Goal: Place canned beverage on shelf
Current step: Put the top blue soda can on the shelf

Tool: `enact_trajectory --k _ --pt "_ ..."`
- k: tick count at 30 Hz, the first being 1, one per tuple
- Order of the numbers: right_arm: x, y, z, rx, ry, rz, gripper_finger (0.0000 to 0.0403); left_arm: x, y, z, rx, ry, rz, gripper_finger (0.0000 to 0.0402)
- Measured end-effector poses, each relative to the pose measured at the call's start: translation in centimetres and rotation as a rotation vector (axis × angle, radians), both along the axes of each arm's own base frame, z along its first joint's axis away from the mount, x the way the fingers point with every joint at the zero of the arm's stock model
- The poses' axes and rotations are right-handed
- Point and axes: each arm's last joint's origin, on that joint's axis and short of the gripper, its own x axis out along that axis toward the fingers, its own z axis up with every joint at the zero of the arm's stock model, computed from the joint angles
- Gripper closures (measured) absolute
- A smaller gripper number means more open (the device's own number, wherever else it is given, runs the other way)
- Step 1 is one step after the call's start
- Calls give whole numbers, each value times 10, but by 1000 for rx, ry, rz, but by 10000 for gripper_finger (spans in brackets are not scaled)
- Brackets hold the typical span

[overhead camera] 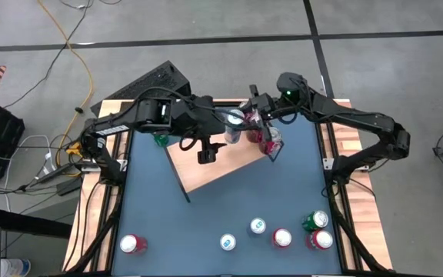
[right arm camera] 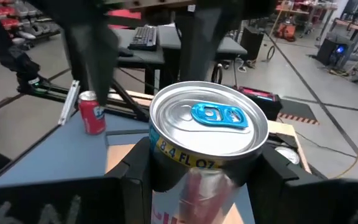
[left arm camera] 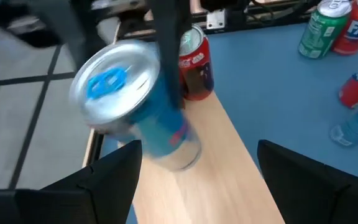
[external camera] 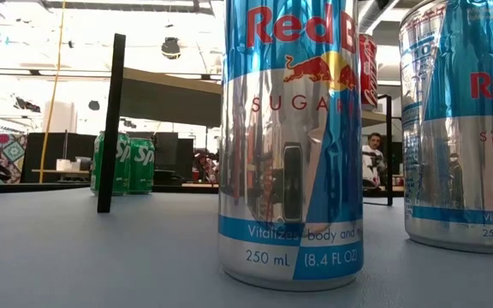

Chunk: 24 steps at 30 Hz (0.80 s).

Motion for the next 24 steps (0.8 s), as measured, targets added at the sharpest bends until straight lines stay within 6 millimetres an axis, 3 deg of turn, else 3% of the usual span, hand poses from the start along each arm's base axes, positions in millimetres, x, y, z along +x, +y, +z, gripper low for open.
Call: enact_trajectory --k 8,11,13,18,24 --pt "-27 17 26 -51 -85 20 235 -27 2 39 26 -222 8 95" --pt "-33 25 32 -59 -110 43 235 -25 1 38 3 -272 -51 95" --pt "-37 30 36 -63 -122 55 235 -22 1 27 5 -283 -51 95" --pt "-44 35 40 -67 -128 66 233 -30 9 -38 -20 -300 27 95" --pt "-39 39 39 -50 -128 82 230 -71 15 -50 -71 -741 15 95"
